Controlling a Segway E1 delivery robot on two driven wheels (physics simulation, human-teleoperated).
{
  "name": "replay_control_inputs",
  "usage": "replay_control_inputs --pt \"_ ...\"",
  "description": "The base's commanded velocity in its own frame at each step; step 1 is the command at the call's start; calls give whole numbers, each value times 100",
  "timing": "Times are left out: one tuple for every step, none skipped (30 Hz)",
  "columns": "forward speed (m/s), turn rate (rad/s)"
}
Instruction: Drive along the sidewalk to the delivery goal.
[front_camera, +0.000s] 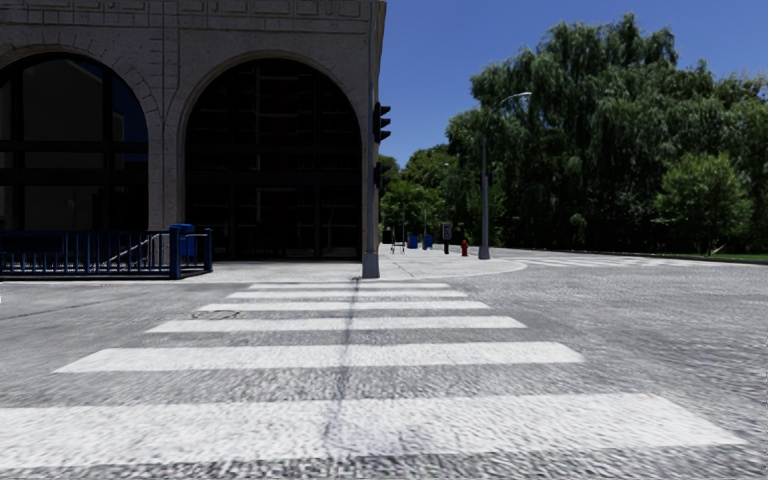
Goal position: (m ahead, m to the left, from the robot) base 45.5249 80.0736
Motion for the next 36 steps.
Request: replay_control_inputs --pt "199 34" --pt "199 34" --pt "199 34" --pt "199 34" --pt "199 34" --pt "199 34" --pt "199 34" --pt "199 34" --pt "199 34" --pt "199 34" --pt "199 34" --pt "199 34" --pt "199 34" --pt "199 34" --pt "199 34" --pt "199 34" --pt "199 34" --pt "199 34" --pt "199 34" --pt "199 34" --pt "199 34" --pt "199 34" --pt "197 34" --pt "197 34" --pt "197 34" --pt "197 34" --pt "197 34" --pt "194 34" --pt "194 34" --pt "193 34" --pt "192 34" --pt "192 34" --pt "191 28" --pt "191 28" --pt "191 13" --pt "191 0"
